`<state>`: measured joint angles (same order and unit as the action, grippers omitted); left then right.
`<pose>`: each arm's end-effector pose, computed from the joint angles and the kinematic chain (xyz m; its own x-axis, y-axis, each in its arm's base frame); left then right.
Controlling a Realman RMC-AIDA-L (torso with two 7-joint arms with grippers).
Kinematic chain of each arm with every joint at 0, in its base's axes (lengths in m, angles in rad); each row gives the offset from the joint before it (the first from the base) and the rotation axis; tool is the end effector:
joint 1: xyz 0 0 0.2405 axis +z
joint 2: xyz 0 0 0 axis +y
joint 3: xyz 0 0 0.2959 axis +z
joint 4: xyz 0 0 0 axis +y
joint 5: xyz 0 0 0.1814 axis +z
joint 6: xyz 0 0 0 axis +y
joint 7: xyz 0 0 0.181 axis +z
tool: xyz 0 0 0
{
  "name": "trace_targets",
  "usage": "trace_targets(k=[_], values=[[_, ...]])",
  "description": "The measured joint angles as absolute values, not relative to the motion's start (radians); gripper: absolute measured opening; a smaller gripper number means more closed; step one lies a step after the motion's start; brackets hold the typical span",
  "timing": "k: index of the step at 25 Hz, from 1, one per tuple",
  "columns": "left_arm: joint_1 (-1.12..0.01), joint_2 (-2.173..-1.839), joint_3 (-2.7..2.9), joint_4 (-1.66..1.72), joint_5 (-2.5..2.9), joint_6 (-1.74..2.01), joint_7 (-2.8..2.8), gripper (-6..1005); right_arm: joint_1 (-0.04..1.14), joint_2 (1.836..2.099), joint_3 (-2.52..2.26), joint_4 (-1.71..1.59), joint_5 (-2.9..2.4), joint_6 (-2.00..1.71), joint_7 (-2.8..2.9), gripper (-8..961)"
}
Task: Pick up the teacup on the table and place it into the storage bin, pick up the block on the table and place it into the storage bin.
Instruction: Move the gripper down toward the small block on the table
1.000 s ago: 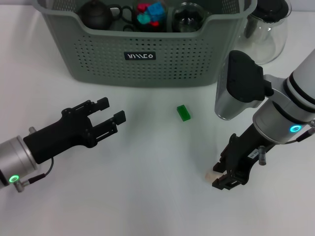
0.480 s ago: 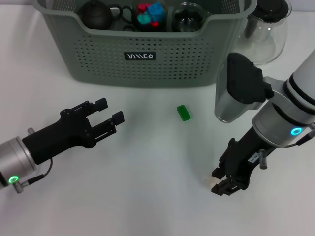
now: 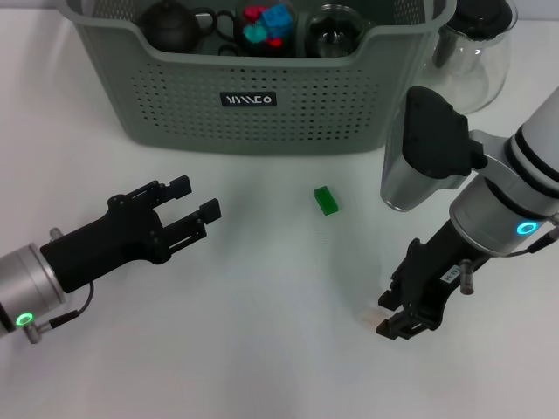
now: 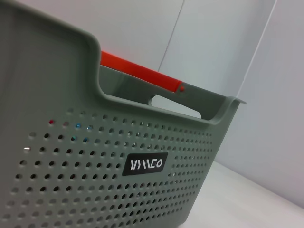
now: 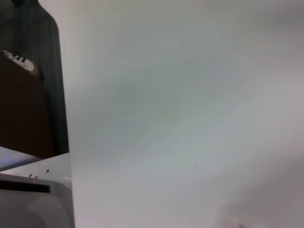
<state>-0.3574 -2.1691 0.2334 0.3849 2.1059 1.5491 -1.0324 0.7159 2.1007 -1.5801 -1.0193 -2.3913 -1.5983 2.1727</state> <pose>-0.3100 0.2735 -0.0850 0.5772 0.3692 0.7284 0.6913 -0.6957 -0.1951 0.2265 0.3028 -0.1199 0.8509 -0.2735 0.4484 -0.3301 -0.9425 0.0515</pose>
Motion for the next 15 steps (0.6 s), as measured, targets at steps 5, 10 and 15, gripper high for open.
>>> trace_targets(k=[5, 10, 15], values=[[-0.358, -2.169, 0.233, 0.385, 2.106, 1.549, -1.032, 661, 0.711, 2.102, -1.62, -1.099, -2.437, -1.606, 2.241, 397], [-0.359, -2.169, 0.234, 0.385, 2.106, 1.546, -1.032, 661, 0.713, 2.105, -1.66, -1.123, -2.438, -1.614, 2.257, 395], [-0.357, -2.169, 0.232, 0.385, 2.106, 1.545, -1.031, 661, 0.714, 2.105, -1.668, -1.122, -2.432, -1.614, 2.259, 397]])
